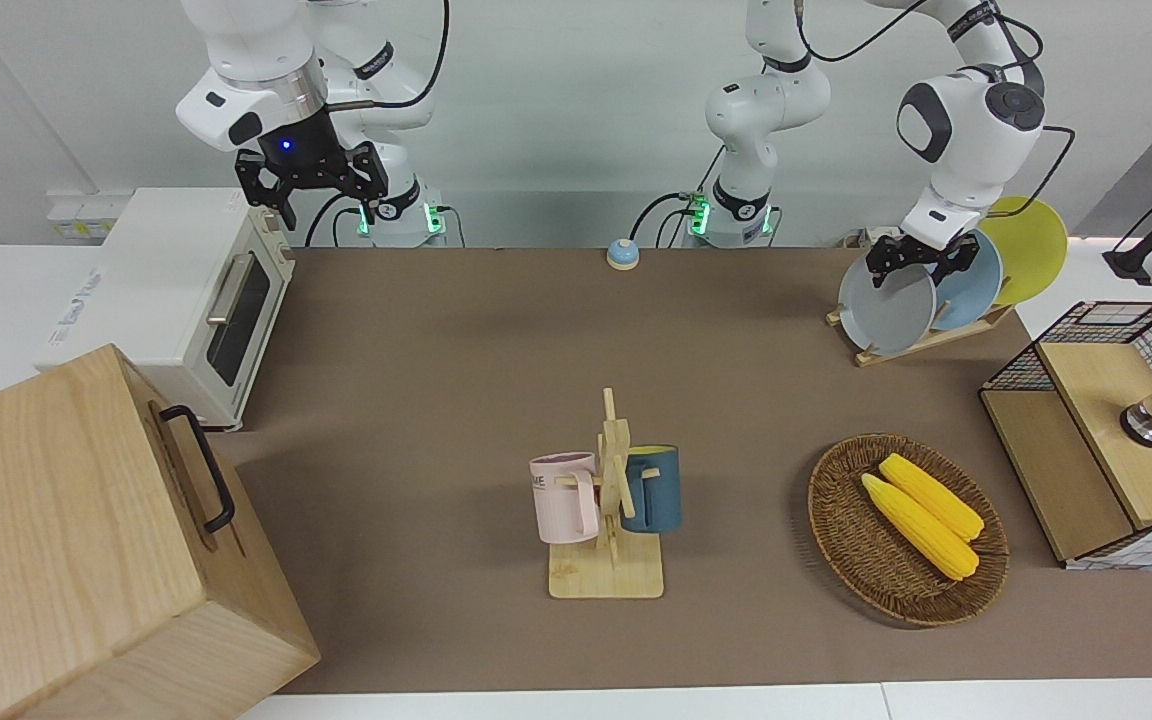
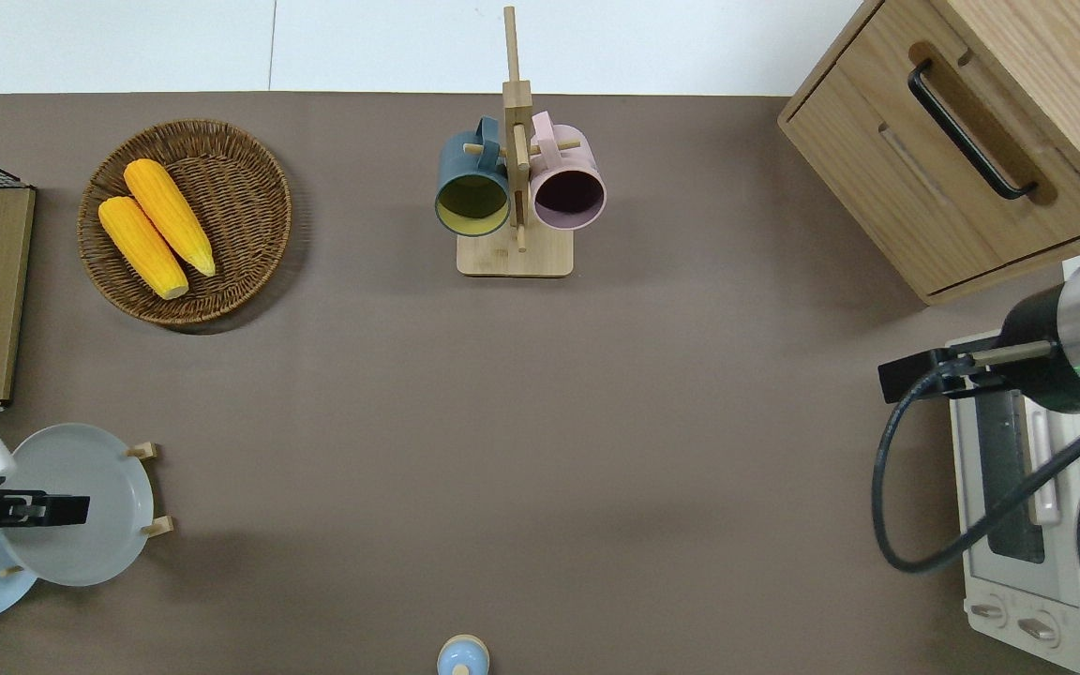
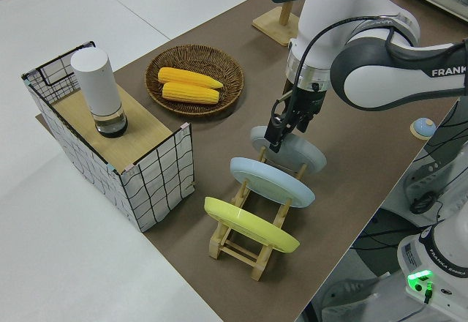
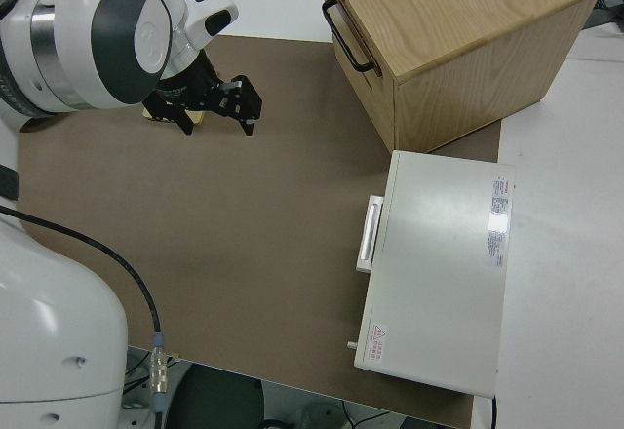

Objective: Pick gray plate from low plate rack and place it on table with left arm
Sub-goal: 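Lower the left gripper onto the gray plate's rim in the rack, then close the left gripper on the plate rim and lift it from the rack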

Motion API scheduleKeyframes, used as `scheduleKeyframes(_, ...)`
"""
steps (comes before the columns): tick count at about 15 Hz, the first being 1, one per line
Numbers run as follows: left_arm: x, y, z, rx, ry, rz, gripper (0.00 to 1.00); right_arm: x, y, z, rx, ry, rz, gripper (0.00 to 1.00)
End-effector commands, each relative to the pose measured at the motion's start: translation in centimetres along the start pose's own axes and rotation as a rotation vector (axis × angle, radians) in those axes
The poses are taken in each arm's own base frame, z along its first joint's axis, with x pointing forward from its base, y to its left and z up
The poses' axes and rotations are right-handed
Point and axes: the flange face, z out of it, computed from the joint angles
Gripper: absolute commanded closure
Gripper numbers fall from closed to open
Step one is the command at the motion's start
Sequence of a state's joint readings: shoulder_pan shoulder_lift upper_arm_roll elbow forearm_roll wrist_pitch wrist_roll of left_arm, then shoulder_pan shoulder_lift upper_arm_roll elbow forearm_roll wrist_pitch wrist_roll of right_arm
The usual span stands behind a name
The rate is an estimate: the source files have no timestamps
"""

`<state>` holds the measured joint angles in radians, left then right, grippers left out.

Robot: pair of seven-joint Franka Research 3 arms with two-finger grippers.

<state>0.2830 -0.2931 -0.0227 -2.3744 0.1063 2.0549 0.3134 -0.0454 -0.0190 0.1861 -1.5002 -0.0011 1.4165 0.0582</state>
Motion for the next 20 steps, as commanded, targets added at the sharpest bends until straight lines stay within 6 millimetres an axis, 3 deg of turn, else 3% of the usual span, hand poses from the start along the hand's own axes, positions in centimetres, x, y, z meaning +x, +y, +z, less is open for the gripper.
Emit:
scheduleKeyframes(1, -1.0, -0.2, 0.0, 0.023, 0.017, 0.009, 0.38, -0.3, 0.1, -0.3, 0.01, -0.007, 0.003, 0.011)
scheduleKeyframes(4, -1.0, -0.2, 0.1, 0.021, 0.013, 0.01, 0.66, -0.3, 0.1, -0.3, 0.01, -0.007, 0.001, 0.011)
scheduleKeyframes(5, -1.0, -0.2, 0.1, 0.021, 0.013, 0.01, 0.78, -0.3, 0.1, -0.3, 0.01, -0.007, 0.003, 0.013)
scheduleKeyframes(6, -1.0, -0.2, 0.1, 0.021, 0.013, 0.011, 0.96, -0.3, 0.1, -0.3, 0.01, -0.007, 0.001, 0.011)
scheduleKeyframes(7, -1.0, -0.2, 0.1, 0.021, 0.013, 0.011, 1.0, -0.3, 0.1, -0.3, 0.01, -0.007, 0.001, 0.011)
scheduleKeyframes(14, -0.6, -0.2, -0.8, 0.027, 0.023, 0.015, 1.0, -0.3, 0.1, -0.3, 0.01, -0.007, 0.001, 0.013)
scheduleKeyframes(20, 0.6, 0.0, -5.4, 0.044, 0.045, 0.022, 1.0, -0.3, 0.1, -0.3, 0.01, -0.007, 0.003, 0.013)
